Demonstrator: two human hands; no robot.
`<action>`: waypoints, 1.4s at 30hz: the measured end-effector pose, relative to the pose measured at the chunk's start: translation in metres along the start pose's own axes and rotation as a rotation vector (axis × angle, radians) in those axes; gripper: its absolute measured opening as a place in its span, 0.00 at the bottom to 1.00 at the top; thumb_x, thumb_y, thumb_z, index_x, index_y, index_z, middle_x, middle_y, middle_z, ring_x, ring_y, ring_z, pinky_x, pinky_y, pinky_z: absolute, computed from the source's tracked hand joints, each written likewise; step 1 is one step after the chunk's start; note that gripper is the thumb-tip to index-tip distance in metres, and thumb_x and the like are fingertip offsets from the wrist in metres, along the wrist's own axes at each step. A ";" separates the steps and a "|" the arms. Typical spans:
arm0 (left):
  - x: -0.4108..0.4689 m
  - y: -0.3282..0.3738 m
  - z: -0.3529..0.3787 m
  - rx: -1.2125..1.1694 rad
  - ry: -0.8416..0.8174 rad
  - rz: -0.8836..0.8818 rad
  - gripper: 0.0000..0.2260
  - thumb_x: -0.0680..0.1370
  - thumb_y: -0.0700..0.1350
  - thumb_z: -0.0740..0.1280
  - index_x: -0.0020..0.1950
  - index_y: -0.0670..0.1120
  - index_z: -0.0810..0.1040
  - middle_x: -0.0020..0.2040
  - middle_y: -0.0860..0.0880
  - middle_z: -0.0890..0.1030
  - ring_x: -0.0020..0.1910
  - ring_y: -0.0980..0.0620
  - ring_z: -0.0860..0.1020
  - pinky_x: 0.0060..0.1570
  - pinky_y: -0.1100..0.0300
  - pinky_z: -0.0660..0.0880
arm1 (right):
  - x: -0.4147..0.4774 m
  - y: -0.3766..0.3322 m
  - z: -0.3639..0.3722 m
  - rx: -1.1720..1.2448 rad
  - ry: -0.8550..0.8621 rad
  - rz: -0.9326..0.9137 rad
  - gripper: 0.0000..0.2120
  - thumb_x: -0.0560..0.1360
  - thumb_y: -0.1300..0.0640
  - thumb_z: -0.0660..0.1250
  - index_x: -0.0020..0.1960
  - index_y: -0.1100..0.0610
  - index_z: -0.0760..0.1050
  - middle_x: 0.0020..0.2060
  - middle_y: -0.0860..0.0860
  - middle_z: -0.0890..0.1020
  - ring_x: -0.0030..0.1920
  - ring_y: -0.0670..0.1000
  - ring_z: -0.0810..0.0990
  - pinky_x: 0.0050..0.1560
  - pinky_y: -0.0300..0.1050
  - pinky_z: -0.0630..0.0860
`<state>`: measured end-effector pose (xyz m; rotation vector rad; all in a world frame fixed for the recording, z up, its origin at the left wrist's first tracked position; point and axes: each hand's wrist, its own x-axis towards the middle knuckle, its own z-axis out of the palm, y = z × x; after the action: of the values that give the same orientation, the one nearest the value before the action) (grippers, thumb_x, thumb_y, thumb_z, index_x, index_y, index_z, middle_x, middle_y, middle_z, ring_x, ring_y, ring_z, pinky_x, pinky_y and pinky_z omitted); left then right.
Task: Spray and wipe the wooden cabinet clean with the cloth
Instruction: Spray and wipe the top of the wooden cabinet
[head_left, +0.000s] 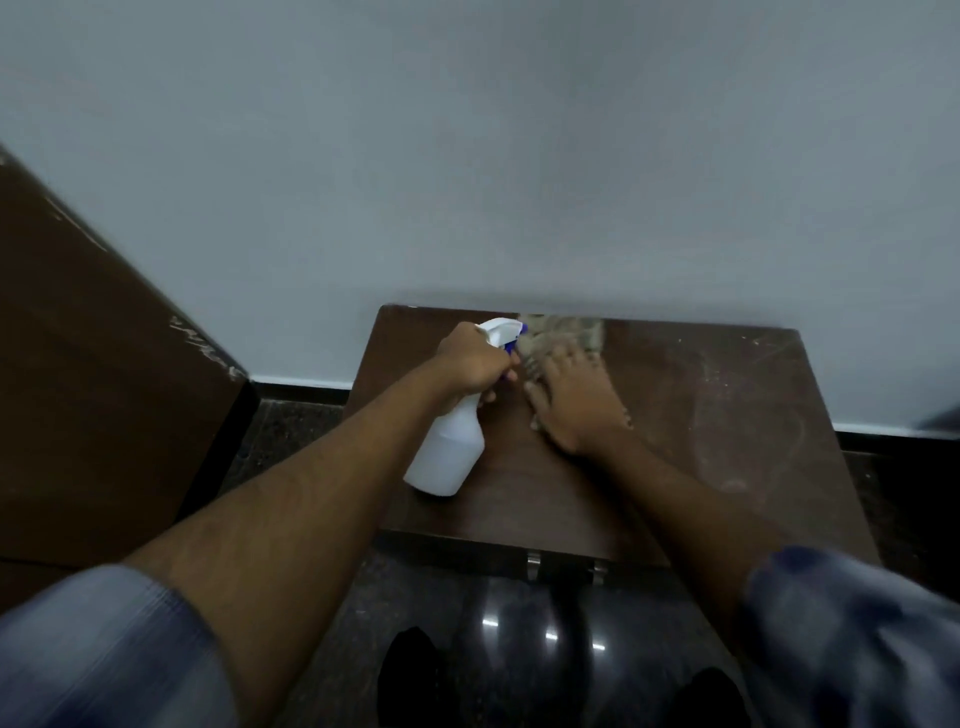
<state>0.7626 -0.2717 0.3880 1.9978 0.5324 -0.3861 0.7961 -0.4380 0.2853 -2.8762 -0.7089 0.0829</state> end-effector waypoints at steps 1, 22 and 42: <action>0.000 -0.001 -0.001 0.003 0.009 0.002 0.11 0.73 0.35 0.67 0.52 0.41 0.85 0.46 0.41 0.87 0.30 0.44 0.78 0.34 0.55 0.76 | -0.013 0.006 0.004 -0.020 -0.007 -0.112 0.27 0.83 0.42 0.52 0.79 0.52 0.63 0.78 0.52 0.64 0.79 0.54 0.56 0.78 0.56 0.55; -0.075 -0.023 0.027 -0.075 -0.184 -0.048 0.12 0.77 0.35 0.63 0.55 0.40 0.84 0.50 0.43 0.88 0.27 0.50 0.73 0.31 0.57 0.74 | -0.108 0.037 -0.008 0.038 -0.095 0.076 0.28 0.83 0.42 0.49 0.82 0.48 0.53 0.81 0.51 0.54 0.81 0.54 0.50 0.78 0.59 0.52; -0.132 -0.081 0.036 -0.169 -0.097 -0.180 0.12 0.75 0.34 0.63 0.52 0.39 0.84 0.48 0.41 0.88 0.24 0.52 0.71 0.26 0.62 0.71 | -0.154 0.033 -0.004 0.059 -0.062 0.001 0.25 0.81 0.45 0.50 0.77 0.50 0.61 0.77 0.55 0.64 0.78 0.57 0.59 0.76 0.62 0.57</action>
<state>0.6063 -0.2972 0.3746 1.7654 0.6637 -0.5288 0.6752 -0.5396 0.2848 -2.8286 -0.7044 0.1904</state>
